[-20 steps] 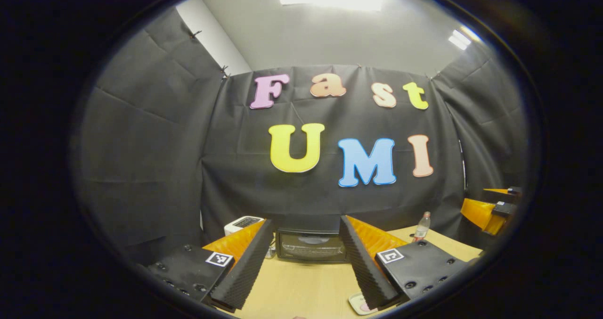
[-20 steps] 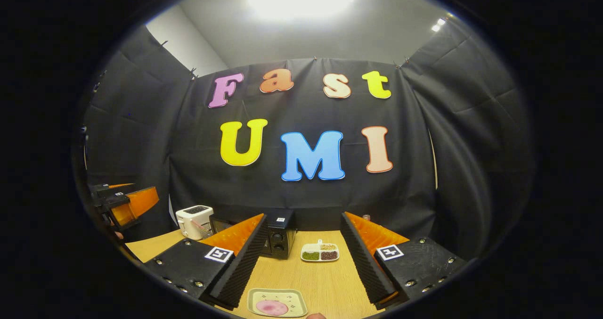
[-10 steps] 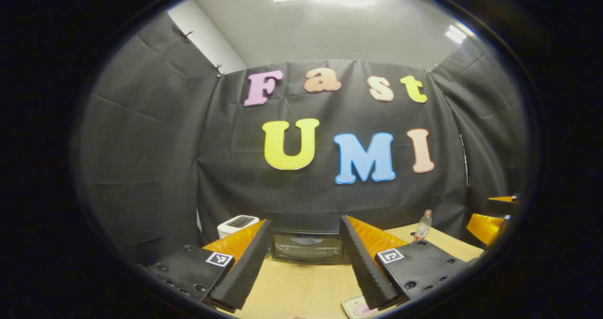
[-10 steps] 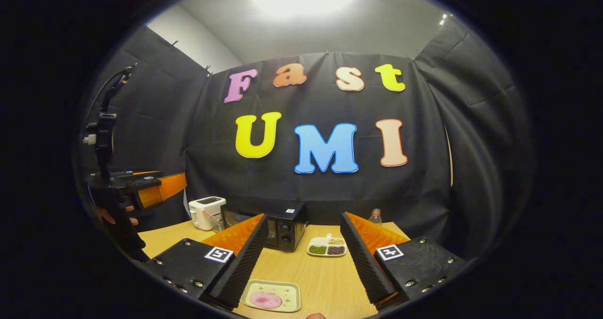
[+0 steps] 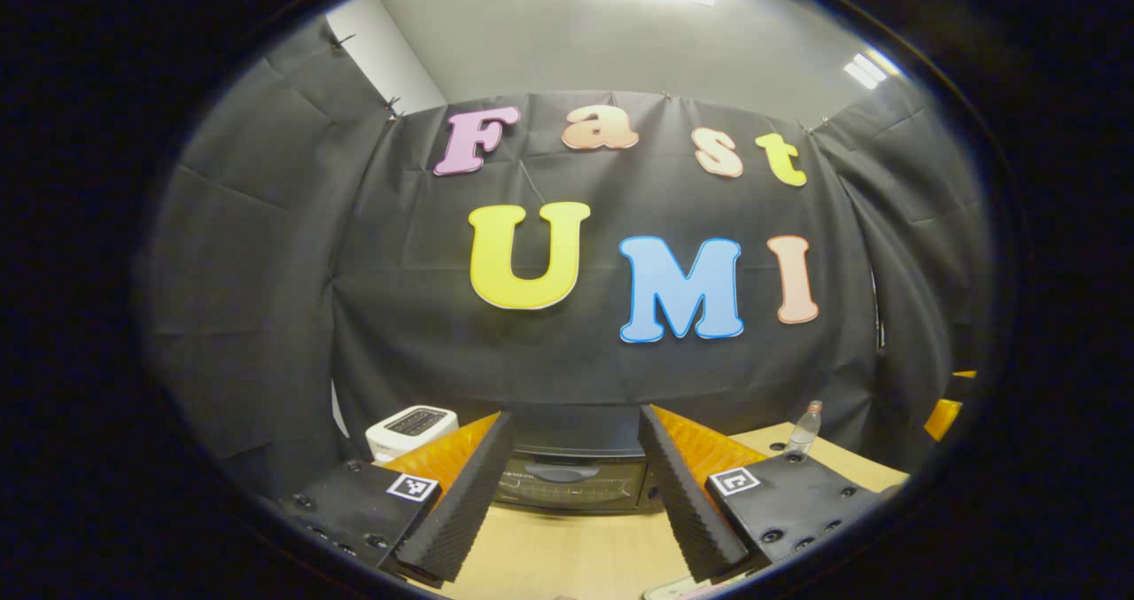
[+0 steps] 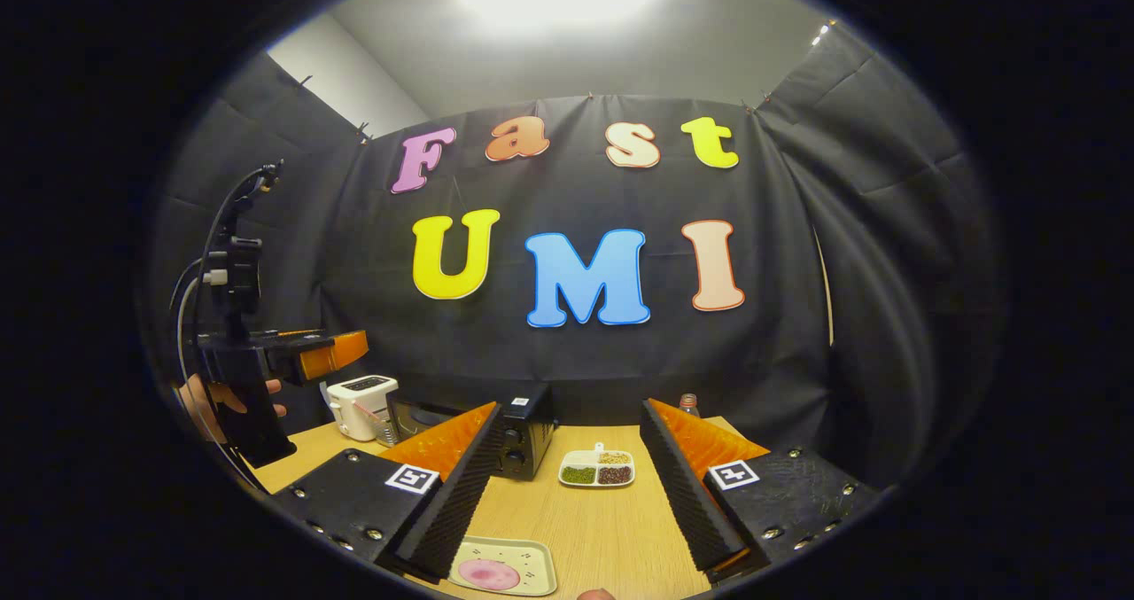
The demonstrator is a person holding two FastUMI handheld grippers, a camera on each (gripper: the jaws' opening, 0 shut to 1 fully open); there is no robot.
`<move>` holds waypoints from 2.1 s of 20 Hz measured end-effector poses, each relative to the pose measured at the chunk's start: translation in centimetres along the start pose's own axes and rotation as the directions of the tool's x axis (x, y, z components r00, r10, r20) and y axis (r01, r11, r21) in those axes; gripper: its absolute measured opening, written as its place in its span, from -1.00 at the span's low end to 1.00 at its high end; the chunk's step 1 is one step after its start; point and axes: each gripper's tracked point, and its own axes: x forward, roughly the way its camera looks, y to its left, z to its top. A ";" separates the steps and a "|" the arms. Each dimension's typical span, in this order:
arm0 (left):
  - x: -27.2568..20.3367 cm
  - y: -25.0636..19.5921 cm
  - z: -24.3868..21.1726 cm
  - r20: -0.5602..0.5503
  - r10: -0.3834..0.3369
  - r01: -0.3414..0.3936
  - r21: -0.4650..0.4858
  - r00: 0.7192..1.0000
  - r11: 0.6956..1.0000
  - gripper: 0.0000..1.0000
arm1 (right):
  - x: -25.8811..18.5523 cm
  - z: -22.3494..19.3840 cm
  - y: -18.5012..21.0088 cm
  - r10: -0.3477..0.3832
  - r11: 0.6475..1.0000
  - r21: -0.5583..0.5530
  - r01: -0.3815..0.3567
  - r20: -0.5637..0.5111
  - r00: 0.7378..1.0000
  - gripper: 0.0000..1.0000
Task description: Open the electric oven with the left hand, put the food in, and close the electric oven.
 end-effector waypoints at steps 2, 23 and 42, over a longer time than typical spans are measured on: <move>2.6 0.4 -1.3 -0.021 -0.021 0.021 -0.001 1.000 1.000 1.00 | 0.8 -0.1 -0.1 -0.032 0.999 0.006 0.032 -0.001 0.999 0.90; 19.8 2.3 -17.1 -0.234 -0.144 0.143 -0.018 0.962 0.990 1.00 | 5.1 -3.9 2.9 -0.223 0.974 -0.074 0.215 -0.119 0.968 0.90; 18.3 2.8 -21.5 -0.255 -0.070 0.086 0.054 0.964 0.995 1.00 | 3.8 -3.3 2.7 -0.204 0.977 -0.092 0.194 -0.110 0.973 0.90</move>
